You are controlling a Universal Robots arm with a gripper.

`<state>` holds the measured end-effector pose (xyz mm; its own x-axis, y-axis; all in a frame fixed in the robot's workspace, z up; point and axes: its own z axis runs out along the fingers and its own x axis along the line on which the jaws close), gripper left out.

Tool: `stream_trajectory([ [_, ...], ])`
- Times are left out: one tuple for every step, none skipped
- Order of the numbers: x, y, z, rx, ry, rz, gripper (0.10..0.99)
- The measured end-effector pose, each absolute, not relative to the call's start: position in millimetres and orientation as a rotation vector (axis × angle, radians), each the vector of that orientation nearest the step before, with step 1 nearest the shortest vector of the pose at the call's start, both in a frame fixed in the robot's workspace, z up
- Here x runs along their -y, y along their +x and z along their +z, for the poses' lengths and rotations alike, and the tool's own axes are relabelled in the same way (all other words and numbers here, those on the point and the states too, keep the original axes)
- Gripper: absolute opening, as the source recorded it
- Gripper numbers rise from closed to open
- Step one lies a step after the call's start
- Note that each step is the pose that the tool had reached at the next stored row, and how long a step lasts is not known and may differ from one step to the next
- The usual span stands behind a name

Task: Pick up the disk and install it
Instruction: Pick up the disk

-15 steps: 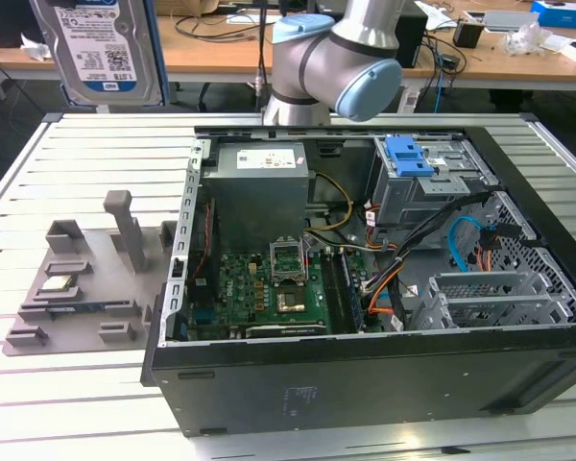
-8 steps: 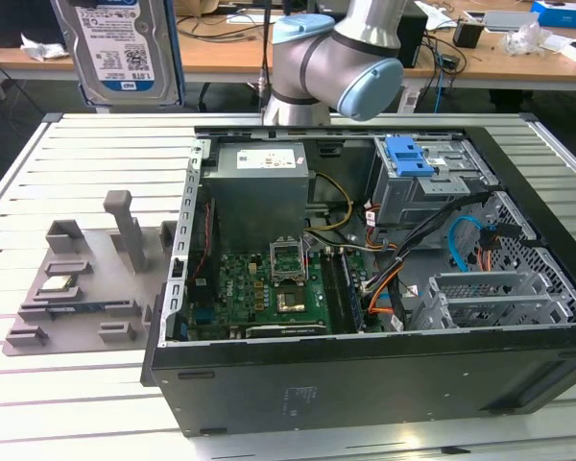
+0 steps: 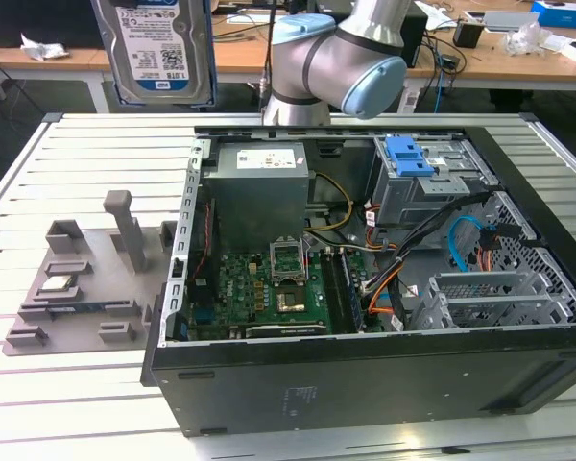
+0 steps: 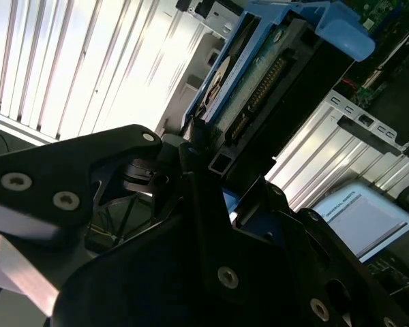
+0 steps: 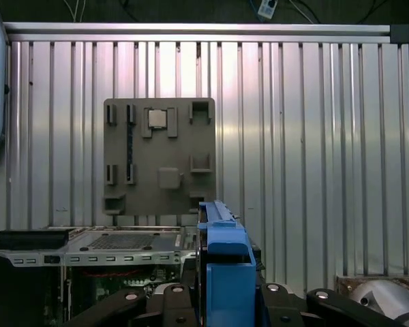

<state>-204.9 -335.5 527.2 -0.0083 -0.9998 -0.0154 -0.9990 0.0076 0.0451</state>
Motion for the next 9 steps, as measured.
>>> stream_trajectory([
  [335.3, -201.9, 527.2, 2.215, 2.197, -0.067, 0.369],
  [335.1, -198.7, 527.2, 2.215, 2.197, -0.067, 0.369],
  [334.9, -196.0, 527.2, 2.215, 2.197, -0.067, 0.369],
  [334.6, -191.6, 527.2, 2.215, 2.197, -0.067, 0.369],
  [334.4, -188.6, 527.2, 2.215, 2.197, -0.067, 0.369],
  [334.1, -184.1, 527.2, 2.215, 2.197, -0.067, 0.369],
  [334.0, -181.2, 527.2, 2.215, 2.197, -0.067, 0.369],
  [333.8, -178.1, 527.2, 2.215, 2.197, -0.067, 0.369],
  [333.4, -170.0, 527.2, 2.215, 2.197, -0.067, 0.369],
])
